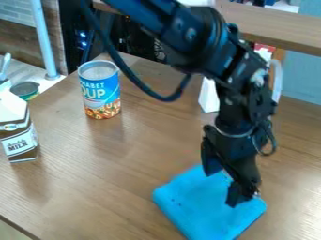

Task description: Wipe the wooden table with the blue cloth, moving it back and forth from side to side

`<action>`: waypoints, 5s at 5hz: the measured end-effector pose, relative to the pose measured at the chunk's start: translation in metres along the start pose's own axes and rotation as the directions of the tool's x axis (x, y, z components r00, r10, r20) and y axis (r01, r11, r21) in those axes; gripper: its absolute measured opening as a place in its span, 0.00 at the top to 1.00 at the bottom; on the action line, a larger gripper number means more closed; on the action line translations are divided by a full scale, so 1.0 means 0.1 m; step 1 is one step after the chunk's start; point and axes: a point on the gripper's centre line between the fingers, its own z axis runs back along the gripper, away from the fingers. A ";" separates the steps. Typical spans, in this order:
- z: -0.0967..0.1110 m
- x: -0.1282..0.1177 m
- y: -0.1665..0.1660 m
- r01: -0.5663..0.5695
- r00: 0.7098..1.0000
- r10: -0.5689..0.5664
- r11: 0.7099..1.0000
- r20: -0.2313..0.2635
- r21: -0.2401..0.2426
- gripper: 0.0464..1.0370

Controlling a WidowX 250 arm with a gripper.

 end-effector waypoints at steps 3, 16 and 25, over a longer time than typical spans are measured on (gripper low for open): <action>-0.19 -0.15 0.01 0.010 0.999 -0.010 1.000 -0.038 0.005 0.03; -0.29 0.06 0.50 -0.018 0.997 0.022 0.998 0.068 -0.059 0.03; -0.22 -0.61 0.48 -0.280 0.960 0.280 0.960 -0.011 -0.011 0.04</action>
